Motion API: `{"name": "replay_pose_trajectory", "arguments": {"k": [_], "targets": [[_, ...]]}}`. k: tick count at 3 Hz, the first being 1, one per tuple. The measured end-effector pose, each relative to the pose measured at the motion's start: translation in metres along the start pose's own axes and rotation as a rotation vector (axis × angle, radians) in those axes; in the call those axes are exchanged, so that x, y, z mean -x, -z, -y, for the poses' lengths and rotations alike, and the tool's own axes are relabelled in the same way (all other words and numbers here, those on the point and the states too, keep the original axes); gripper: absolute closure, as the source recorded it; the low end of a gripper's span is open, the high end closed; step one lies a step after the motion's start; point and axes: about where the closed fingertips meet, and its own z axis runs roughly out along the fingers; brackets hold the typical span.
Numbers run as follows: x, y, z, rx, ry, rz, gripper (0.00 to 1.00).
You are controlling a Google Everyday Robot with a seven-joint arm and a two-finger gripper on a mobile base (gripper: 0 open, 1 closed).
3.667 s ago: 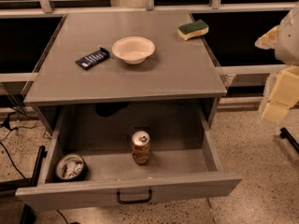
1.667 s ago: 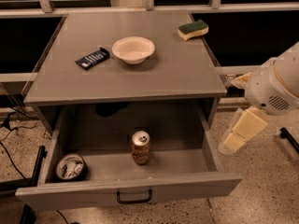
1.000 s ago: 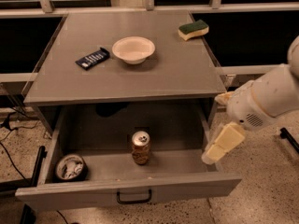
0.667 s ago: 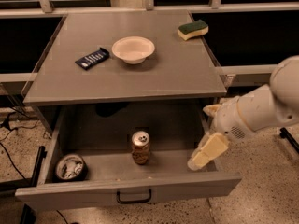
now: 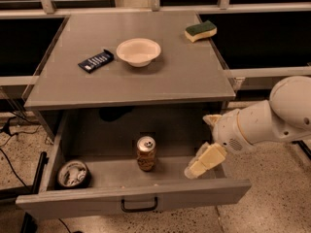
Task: Pick orange can from top drawer and place on counter
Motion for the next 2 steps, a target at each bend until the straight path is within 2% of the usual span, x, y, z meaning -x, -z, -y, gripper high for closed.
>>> {"name": "replay_pose_trajectory", "arguments": {"k": [1,2], "targets": [[-0.008,-0.014,0.0,0.009,-0.018,0.004,0.0],[-0.011,-0.042,0.0,0.023,-0.028,0.024,0.0]]}}
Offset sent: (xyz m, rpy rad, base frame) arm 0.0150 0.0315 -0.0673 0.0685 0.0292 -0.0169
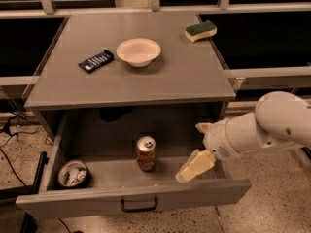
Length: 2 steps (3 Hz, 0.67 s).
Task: Pick orange can from top drawer and place on counter
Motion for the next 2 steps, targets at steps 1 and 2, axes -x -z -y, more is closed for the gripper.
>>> {"name": "replay_pose_trajectory", "arguments": {"k": [1,2], "targets": [[0.0,-0.024,0.001,0.004,-0.008,0.021,0.0],[0.006,-0.04,0.002,-0.001,0.0,0.031,0.15]]}}
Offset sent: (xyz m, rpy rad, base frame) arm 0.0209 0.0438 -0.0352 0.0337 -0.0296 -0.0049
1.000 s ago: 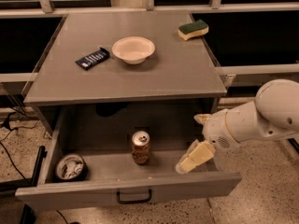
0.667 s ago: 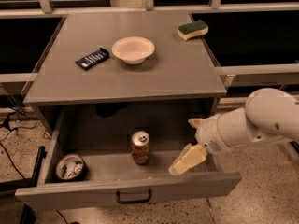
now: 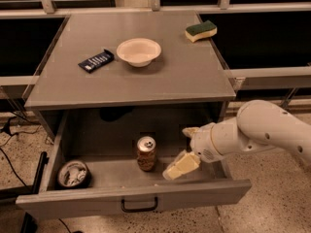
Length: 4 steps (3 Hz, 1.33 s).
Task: Pick orange can from top drawer and place on counter
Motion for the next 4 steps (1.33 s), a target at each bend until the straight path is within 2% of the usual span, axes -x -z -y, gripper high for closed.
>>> {"name": "replay_pose_trajectory", "arguments": {"k": [1,2,4], "targets": [[0.007,-0.009,-0.002,-0.007,0.011,0.015,0.28],[0.011,-0.014,-0.003,-0.006,0.018,0.03,0.23],[0.022,-0.032,-0.007,0.015,0.03,0.079,0.22]]}}
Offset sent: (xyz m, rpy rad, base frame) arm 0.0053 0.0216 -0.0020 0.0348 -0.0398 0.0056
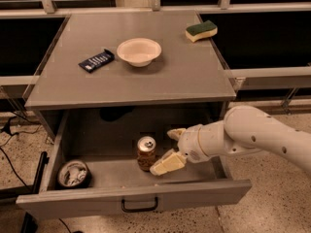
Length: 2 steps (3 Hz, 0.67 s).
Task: Pick orange can from top drawer and place on counter
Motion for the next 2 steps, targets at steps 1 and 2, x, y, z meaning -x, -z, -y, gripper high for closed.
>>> {"name": "replay_pose_trajectory", "arguments": {"k": [1,2], "targets": [[0.007,-0.017,-0.003,0.025,0.007,0.029,0.23],[0.013,-0.028,-0.006,0.043,0.017,0.05,0.23]]}}
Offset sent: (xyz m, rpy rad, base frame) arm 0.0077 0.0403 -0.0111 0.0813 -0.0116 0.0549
